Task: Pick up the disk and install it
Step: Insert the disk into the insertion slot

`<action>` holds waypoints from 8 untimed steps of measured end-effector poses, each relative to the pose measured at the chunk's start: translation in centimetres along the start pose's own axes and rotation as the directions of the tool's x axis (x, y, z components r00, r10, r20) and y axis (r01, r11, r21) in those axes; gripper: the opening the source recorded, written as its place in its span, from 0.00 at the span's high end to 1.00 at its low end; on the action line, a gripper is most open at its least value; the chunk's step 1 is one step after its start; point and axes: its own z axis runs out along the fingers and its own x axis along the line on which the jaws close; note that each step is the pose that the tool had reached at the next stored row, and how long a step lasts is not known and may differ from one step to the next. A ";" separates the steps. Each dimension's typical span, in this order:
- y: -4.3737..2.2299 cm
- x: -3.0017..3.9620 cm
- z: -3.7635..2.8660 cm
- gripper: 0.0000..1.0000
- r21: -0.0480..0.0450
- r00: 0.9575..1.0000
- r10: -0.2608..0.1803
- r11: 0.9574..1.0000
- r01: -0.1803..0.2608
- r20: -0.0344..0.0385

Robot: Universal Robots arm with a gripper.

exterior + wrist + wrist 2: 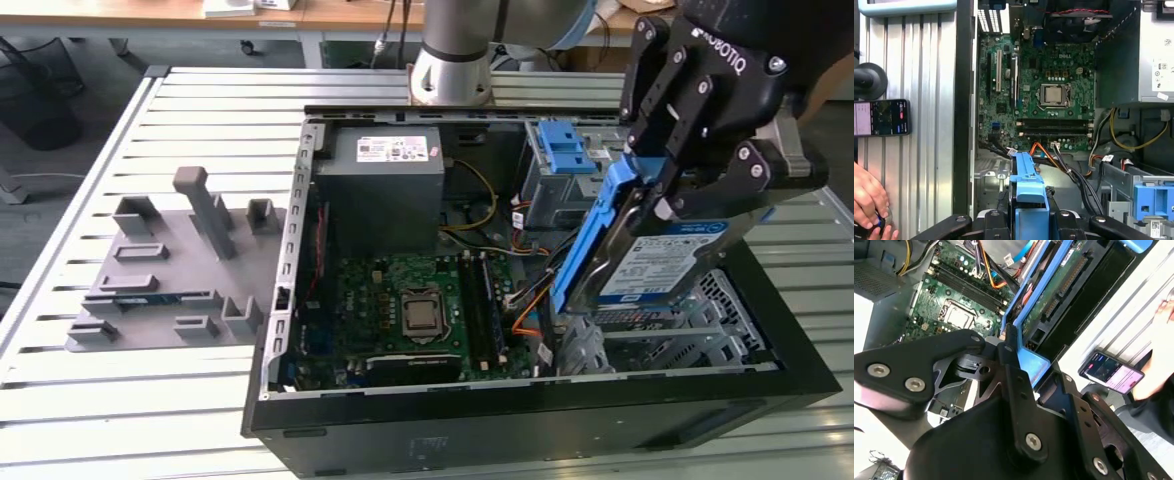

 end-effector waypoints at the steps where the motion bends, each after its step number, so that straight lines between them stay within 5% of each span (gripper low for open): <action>1: -0.35 0.01 0.02 0.64 0.000 1.000 0.000 1.000 0.000 0.000; 3: -1.07 0.00 0.02 0.64 0.000 1.000 0.000 1.000 0.000 0.000; 8: -1.07 0.00 0.02 0.64 -0.001 1.000 0.000 1.000 0.000 0.000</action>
